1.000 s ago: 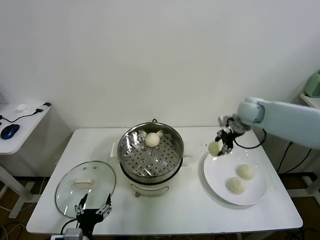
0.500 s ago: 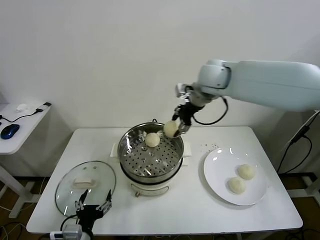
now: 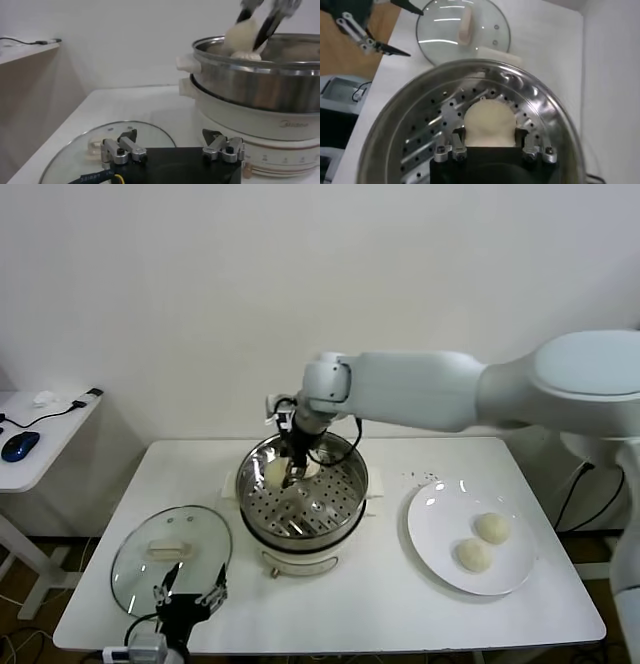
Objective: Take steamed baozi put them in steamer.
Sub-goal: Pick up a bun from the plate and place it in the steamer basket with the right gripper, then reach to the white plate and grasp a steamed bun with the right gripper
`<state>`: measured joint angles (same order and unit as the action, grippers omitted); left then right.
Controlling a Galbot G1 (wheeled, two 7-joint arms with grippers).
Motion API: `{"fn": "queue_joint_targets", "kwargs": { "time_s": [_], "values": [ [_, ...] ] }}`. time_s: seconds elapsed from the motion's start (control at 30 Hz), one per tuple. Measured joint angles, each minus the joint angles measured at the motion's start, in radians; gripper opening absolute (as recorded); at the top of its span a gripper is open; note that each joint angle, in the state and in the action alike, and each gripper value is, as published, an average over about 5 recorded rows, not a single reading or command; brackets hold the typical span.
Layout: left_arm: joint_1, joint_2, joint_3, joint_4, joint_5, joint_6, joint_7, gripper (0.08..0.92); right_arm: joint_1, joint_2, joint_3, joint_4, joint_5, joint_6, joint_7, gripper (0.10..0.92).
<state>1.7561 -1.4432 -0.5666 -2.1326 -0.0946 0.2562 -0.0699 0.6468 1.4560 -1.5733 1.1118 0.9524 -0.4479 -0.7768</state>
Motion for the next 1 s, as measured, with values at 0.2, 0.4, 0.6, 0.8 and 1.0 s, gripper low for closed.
{"fn": "queue_joint_targets", "kwargs": {
  "time_s": [0.2, 0.4, 0.6, 0.8, 1.0],
  "values": [
    [-0.002, 0.001, 0.004, 0.001, 0.001, 0.0, 0.0, 0.823, -0.053, 0.041, 0.008, -0.057, -0.015, -0.003, 0.013, 0.636],
    [0.001, 0.001, 0.005, 0.0, 0.002, 0.0, 0.0, 0.823, -0.074, 0.062, 0.019, -0.088, -0.023, 0.005, 0.012, 0.703],
    [0.009, 0.001, 0.007, -0.009, 0.005, 0.0, 0.0, 0.823, -0.062, 0.059, 0.018, -0.089, -0.052, 0.036, -0.016, 0.816],
    [0.018, -0.001, 0.013, -0.023, 0.013, 0.001, 0.002, 0.823, -0.005, 0.017, 0.013, -0.048, -0.086, 0.084, -0.062, 0.823],
    [0.024, -0.002, 0.022, -0.033, 0.022, 0.001, 0.003, 0.823, 0.111, -0.105, -0.029, 0.044, -0.107, 0.141, -0.133, 0.823]
  ]
}}
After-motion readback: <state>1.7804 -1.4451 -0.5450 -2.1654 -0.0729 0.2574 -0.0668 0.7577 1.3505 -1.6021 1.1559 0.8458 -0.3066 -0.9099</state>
